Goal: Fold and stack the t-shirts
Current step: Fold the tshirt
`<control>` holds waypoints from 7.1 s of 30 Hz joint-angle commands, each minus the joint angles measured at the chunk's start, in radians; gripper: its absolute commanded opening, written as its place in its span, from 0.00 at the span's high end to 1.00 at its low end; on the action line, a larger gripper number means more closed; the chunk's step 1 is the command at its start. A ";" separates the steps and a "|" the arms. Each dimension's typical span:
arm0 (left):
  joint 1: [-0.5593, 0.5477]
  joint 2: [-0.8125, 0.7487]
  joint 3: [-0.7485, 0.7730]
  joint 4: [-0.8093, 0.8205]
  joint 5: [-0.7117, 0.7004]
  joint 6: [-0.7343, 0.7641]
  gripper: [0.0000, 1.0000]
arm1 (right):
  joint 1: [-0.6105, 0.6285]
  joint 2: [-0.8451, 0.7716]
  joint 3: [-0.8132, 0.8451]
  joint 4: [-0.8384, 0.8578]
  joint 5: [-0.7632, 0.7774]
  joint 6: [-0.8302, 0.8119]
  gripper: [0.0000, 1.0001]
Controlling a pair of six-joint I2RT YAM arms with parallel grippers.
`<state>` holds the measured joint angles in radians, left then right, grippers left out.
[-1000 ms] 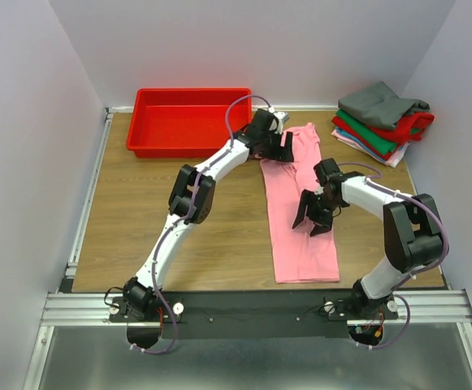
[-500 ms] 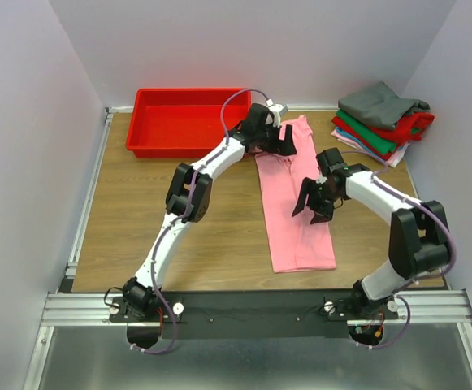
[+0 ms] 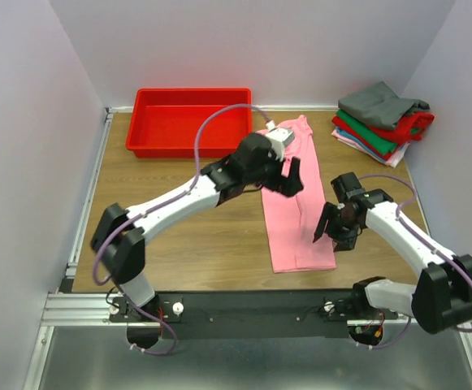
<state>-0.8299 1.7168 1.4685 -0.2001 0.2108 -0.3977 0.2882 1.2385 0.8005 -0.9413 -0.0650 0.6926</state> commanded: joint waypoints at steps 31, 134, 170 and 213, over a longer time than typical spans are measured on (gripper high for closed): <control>-0.370 -0.102 -0.519 -0.113 -0.255 -0.596 0.19 | 0.000 -0.097 -0.159 -0.004 0.189 0.170 0.41; -0.416 -0.149 -0.419 -0.334 -0.235 -0.561 1.00 | 0.167 -0.203 -0.038 -0.157 -0.091 0.056 0.98; -0.436 -0.310 -0.448 -0.320 -0.099 -0.661 1.00 | 0.167 -0.234 0.189 -0.257 -0.001 0.120 0.99; -0.017 0.061 -0.317 -0.177 -0.091 -0.346 1.00 | 0.167 0.231 0.282 0.085 0.310 0.041 0.99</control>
<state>-0.8543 1.7332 1.1152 -0.3916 0.1024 -0.8143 0.4465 1.4384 1.0512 -0.8776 0.1738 0.7479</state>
